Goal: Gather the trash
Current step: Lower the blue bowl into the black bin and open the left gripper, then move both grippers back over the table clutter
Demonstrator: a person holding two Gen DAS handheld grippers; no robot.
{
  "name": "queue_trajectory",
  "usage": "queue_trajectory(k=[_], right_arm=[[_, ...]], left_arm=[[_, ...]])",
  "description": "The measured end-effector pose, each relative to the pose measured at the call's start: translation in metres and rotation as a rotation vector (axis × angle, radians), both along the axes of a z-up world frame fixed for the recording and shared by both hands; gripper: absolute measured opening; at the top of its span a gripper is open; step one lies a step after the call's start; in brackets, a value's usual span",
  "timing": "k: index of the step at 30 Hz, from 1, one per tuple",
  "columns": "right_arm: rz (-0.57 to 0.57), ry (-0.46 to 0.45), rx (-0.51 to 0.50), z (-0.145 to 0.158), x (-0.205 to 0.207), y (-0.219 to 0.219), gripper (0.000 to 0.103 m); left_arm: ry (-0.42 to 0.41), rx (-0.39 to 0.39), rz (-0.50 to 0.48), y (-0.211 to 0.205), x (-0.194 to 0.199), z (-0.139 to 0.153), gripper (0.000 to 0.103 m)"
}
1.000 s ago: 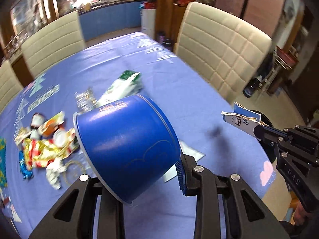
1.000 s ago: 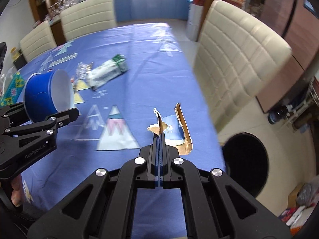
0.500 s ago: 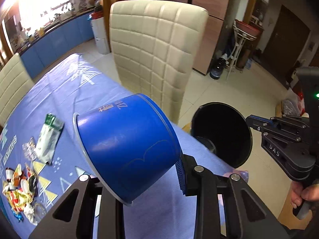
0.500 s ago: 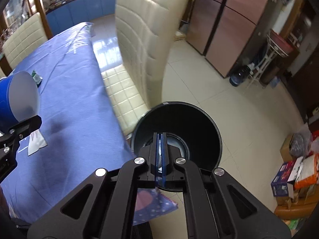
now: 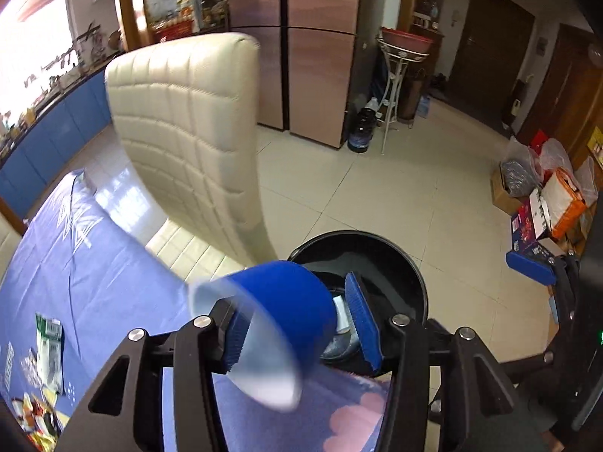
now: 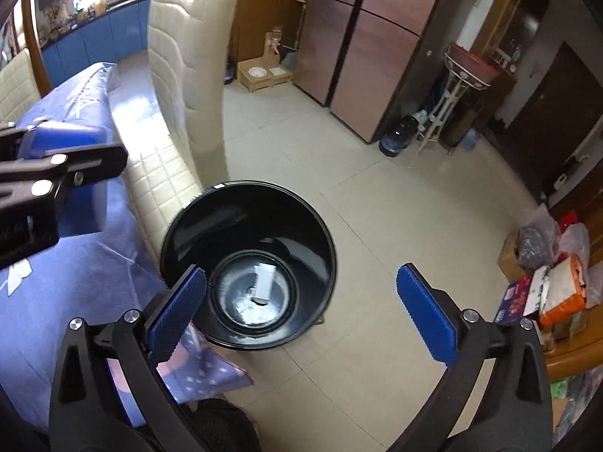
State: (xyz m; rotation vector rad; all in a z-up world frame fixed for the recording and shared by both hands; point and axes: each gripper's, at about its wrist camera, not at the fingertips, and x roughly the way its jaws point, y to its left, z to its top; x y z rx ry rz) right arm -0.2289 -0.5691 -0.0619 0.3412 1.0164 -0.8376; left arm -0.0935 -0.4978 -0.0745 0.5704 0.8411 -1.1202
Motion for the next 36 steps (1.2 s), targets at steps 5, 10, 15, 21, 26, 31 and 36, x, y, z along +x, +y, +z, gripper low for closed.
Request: queue_trajectory(k=[5, 10, 15, 21, 26, 31, 36], right_arm=[[-0.039, -0.012, 0.025, -0.003, -0.014, -0.008, 0.1], [-0.027, -0.029, 0.043, -0.002, -0.013, -0.006, 0.1], [0.039, -0.046, 0.048, 0.004, 0.008, 0.007, 0.1], [0.152, -0.068, 0.048, 0.015, 0.046, 0.033, 0.1], [0.284, -0.088, 0.047, 0.025, 0.084, 0.068, 0.1], [0.438, -0.098, 0.047, 0.032, 0.129, 0.117, 0.1], [0.599, -0.099, 0.061, 0.035, 0.173, 0.174, 0.1]], left_arm=[[-0.009, -0.01, -0.021, -0.018, -0.01, 0.003, 0.069], [-0.023, -0.008, 0.005, -0.014, -0.003, 0.002, 0.073], [0.002, -0.002, 0.065, 0.005, 0.014, 0.002, 0.073], [0.002, -0.007, 0.166, 0.047, 0.044, 0.007, 0.073], [-0.009, -0.016, 0.3, 0.1, 0.075, 0.014, 0.073], [-0.003, -0.012, 0.47, 0.171, 0.109, 0.012, 0.073], [0.01, 0.014, 0.626, 0.238, 0.135, 0.002, 0.073]])
